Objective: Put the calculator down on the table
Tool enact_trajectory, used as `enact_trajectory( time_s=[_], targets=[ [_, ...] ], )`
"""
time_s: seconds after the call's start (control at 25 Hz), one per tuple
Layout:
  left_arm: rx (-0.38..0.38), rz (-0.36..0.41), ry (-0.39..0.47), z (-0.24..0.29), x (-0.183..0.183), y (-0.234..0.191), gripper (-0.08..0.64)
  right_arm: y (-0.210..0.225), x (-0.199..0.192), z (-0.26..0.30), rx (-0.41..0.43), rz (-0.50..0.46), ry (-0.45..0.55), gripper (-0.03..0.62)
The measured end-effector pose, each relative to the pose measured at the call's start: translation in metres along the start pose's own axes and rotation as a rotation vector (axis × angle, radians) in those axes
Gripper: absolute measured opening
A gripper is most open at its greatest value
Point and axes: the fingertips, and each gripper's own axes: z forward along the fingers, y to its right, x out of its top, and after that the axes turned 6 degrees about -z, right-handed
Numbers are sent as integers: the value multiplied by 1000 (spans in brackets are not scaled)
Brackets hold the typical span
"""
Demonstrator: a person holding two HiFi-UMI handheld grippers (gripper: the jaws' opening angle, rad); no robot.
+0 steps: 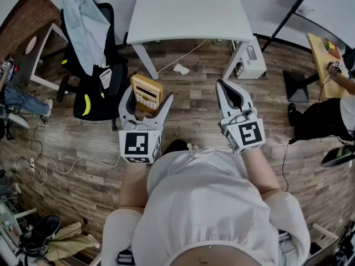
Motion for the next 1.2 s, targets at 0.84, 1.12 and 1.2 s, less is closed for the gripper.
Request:
enact_trajectory(
  time_s=[0.84,1.12,1.2],
  targets=[
    [-12,-28,-41,26,-5,-4,416,18,-8,16,-11,28,-36,3],
    [-15,-59,-68,83,-20,-48,416,37,-35,85,-19,33,-97,3],
    [-22,-66,-74,108,-24,-62,416,49,-45,109,-29,40,-123,3]
  ],
)
